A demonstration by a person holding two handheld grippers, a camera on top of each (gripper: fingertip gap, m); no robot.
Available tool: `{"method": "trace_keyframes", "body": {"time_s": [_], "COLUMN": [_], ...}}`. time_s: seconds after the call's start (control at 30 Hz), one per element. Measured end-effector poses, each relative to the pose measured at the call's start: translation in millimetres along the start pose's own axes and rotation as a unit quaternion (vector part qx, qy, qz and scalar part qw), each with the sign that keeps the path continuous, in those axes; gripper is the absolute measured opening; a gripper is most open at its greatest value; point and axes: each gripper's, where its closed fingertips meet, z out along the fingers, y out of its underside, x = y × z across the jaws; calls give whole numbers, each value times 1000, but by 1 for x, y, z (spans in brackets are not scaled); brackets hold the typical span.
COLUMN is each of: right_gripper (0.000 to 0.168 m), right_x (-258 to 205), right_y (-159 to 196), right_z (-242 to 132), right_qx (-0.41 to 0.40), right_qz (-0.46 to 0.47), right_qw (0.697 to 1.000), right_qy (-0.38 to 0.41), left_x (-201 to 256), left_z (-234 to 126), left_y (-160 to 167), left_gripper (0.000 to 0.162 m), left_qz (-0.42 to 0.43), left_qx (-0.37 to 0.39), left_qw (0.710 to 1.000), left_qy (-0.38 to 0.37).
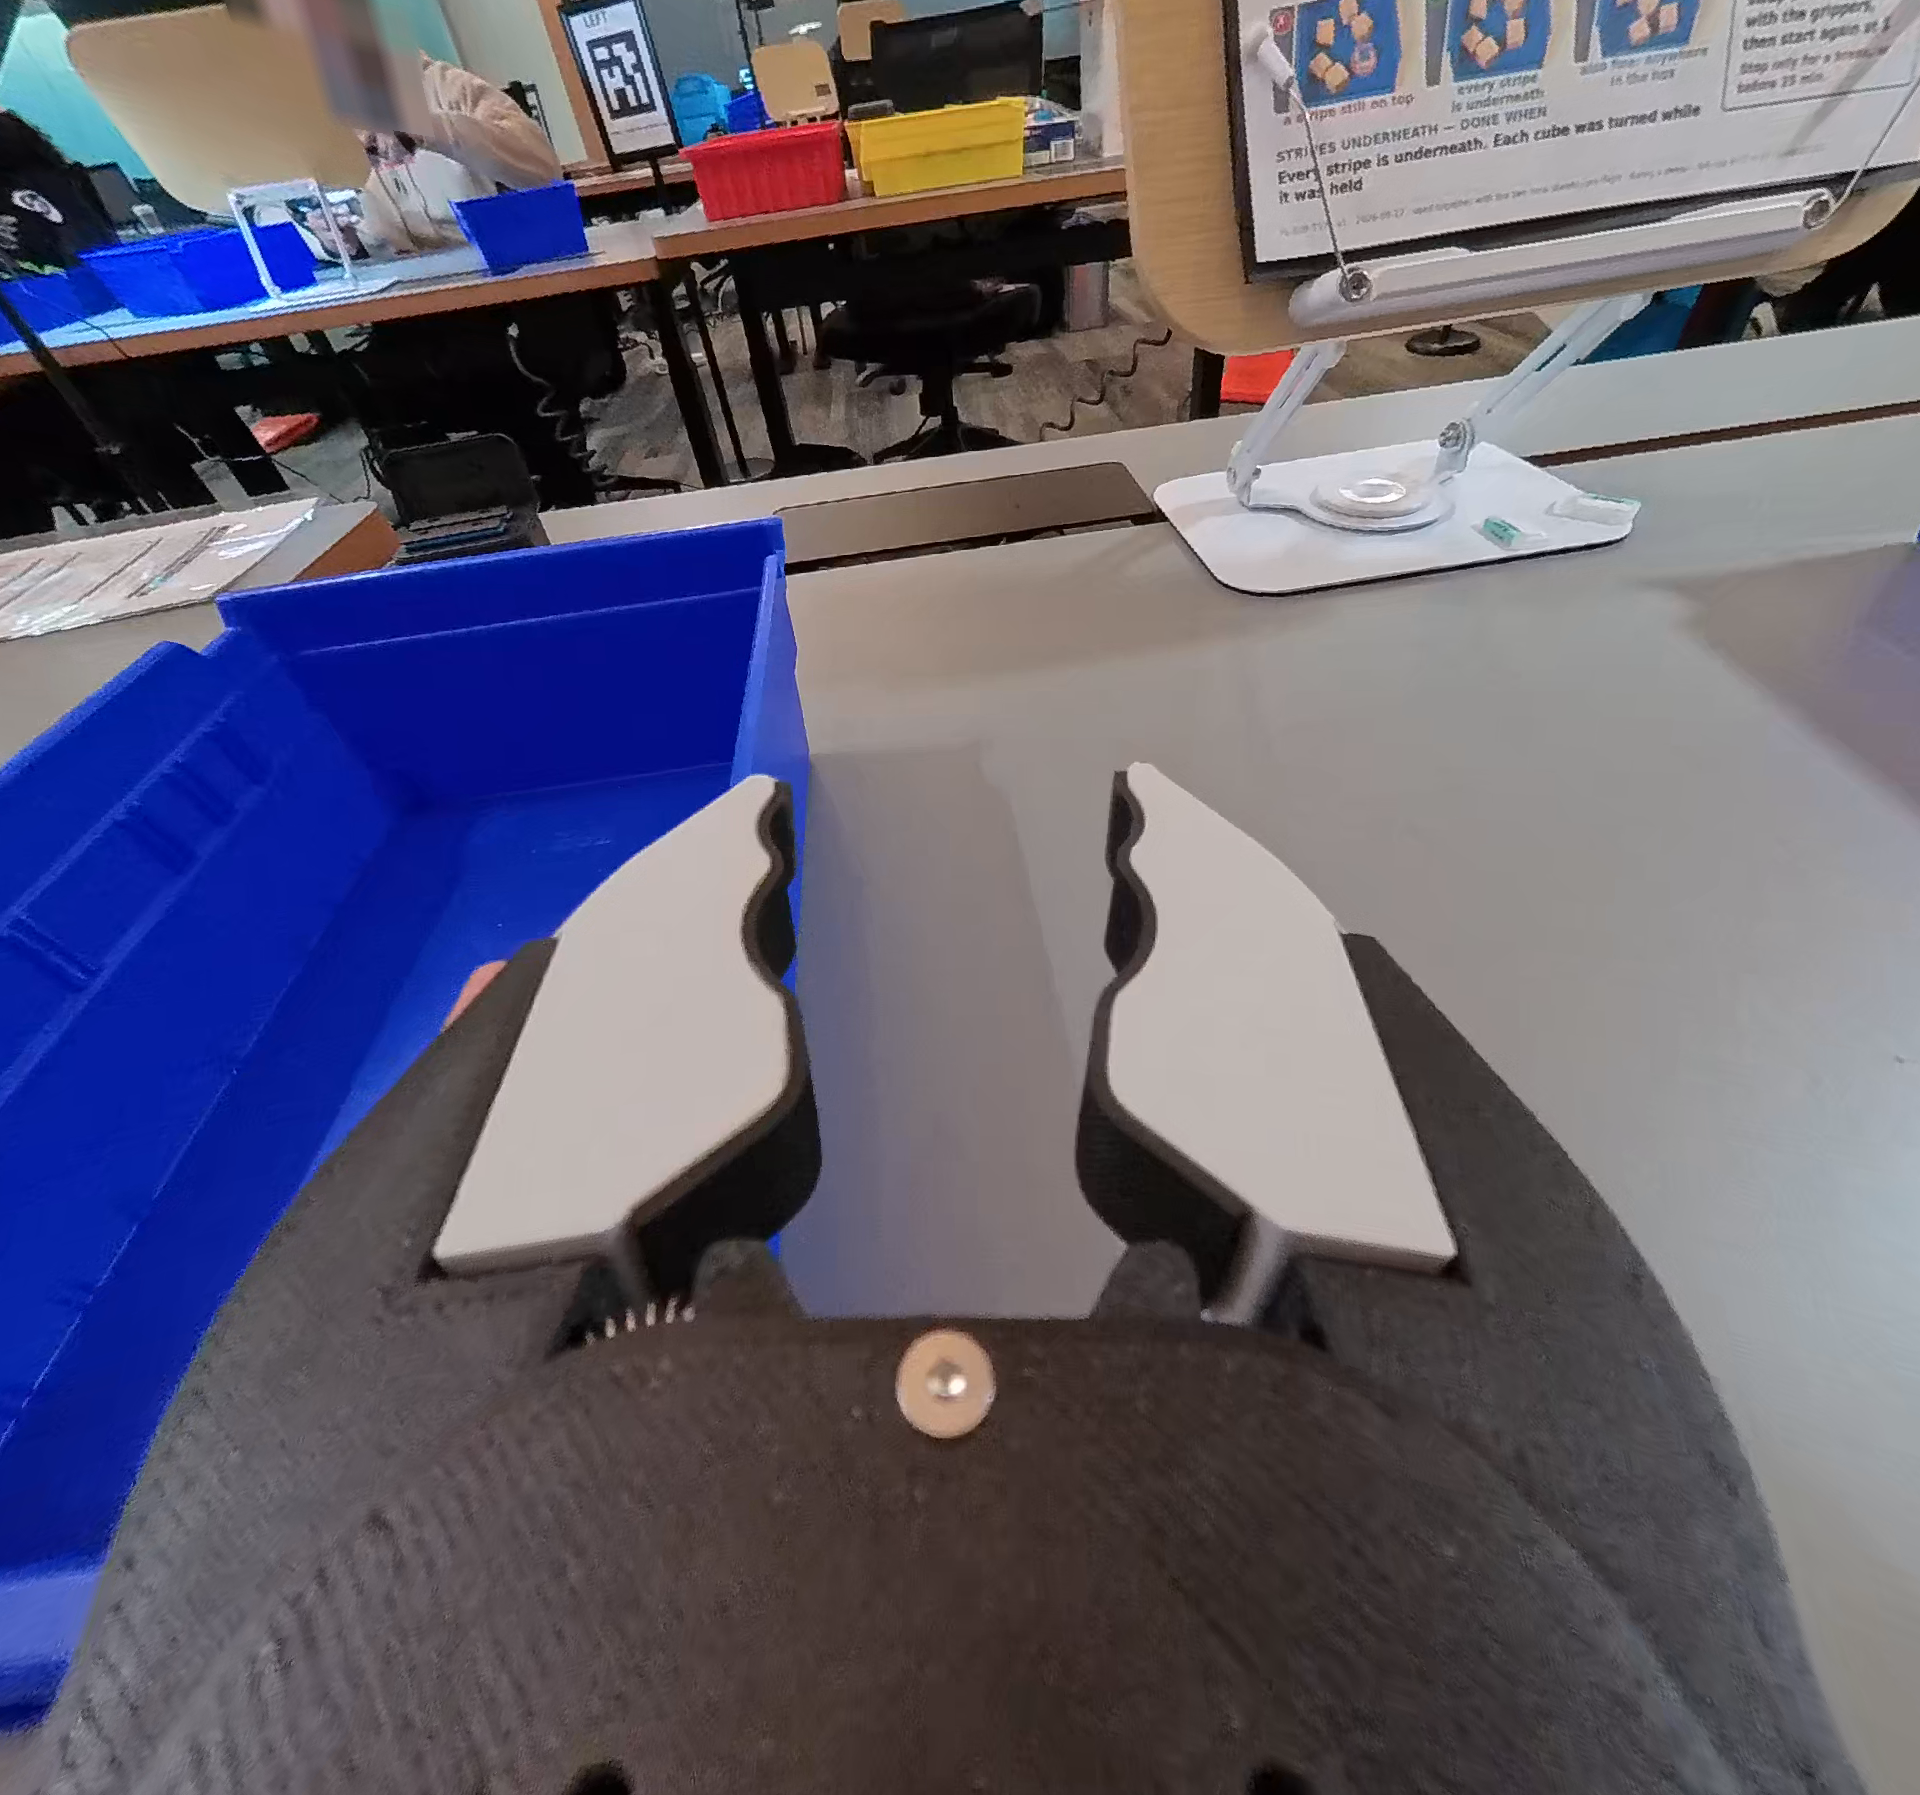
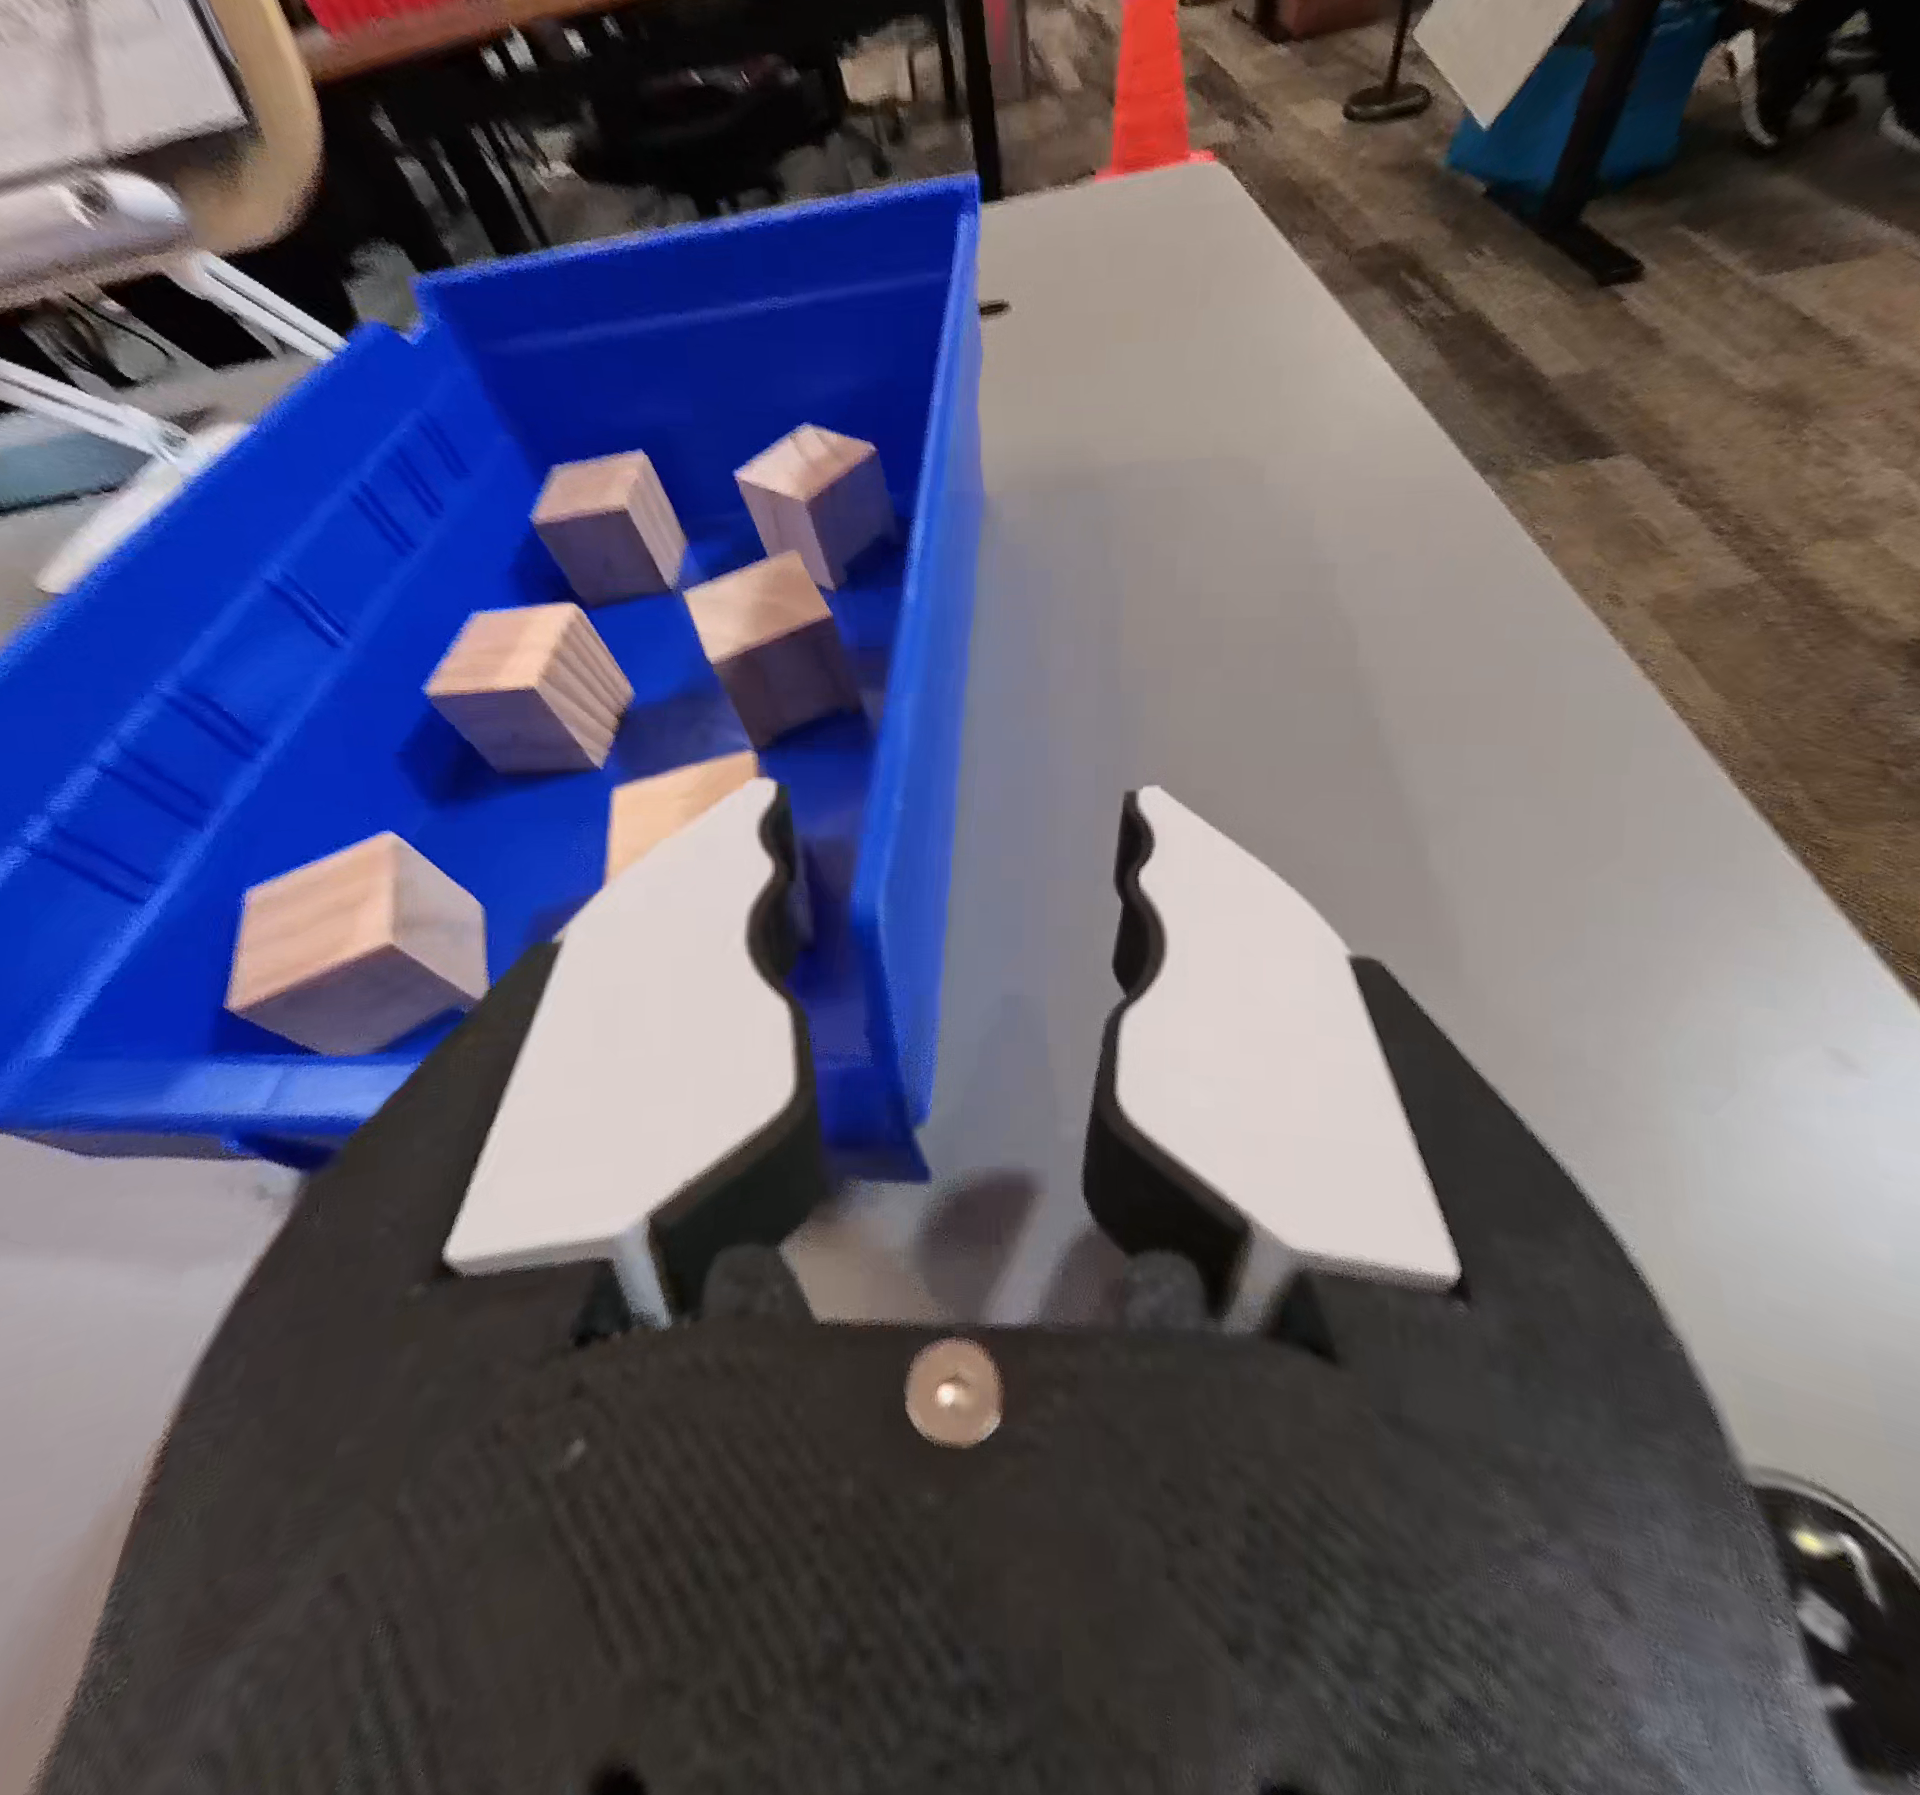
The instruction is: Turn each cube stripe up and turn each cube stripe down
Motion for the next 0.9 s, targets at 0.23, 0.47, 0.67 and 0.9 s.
{"method": "trace_keyframes", "body": {"time_s": [0.23,0.47,0.67,0.9], "right_gripper": [64,62,51,5], "right_x": [-16,-13,-5,-2], "right_y": [-2,-11,-7,2], "right_z": [14,28,42,49], "right_qx": [-4,2,-21,-56], "right_qz": [-57,-29,-28,-44], "right_qw": [998,1000,999,997], "right_qy": [1,9,14,8], "left_x": [2,2,-6,-11], "left_z": [-2,-18,-34,-38], "left_y": [0,-1,-7,-10], "left_gripper": [62,54,53,57], "left_qz": [5,5,-41,-33], "left_qx": [2,19,50,59], "left_qw": [1000,1000,997,997], "left_qy": [7,24,39,30]}}
